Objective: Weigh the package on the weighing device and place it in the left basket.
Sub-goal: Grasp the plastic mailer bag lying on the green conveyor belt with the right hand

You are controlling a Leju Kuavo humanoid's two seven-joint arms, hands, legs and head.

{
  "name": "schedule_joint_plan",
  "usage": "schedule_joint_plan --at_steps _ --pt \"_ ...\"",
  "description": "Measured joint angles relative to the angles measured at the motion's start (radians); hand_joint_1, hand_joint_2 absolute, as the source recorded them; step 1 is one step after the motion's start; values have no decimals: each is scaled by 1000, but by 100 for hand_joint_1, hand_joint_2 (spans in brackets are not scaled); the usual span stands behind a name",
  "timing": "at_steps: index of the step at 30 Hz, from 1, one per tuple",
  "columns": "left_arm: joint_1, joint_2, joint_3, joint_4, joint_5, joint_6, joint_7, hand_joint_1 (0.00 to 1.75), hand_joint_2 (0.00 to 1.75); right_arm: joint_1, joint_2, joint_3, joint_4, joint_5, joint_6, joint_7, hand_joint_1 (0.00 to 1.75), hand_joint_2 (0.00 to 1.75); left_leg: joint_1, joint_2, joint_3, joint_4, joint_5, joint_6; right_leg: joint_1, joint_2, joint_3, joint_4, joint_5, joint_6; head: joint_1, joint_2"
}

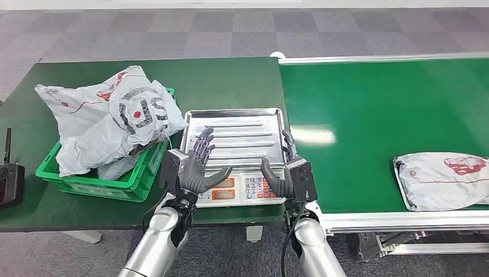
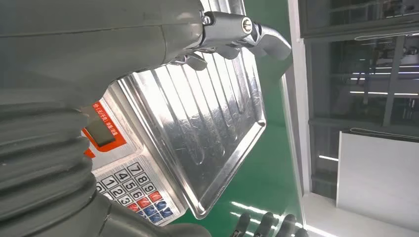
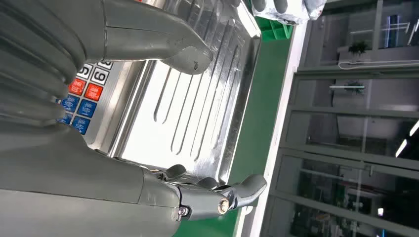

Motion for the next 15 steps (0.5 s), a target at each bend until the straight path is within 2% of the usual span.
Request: schedule_joint_plan --at_steps 15 --pt "0 -13 0 1 0 -12 5 0 175 12 0 -3 3 12 -7 8 0 175 0 0 0 0 0 0 0 0 0 0 0 0 0 0"
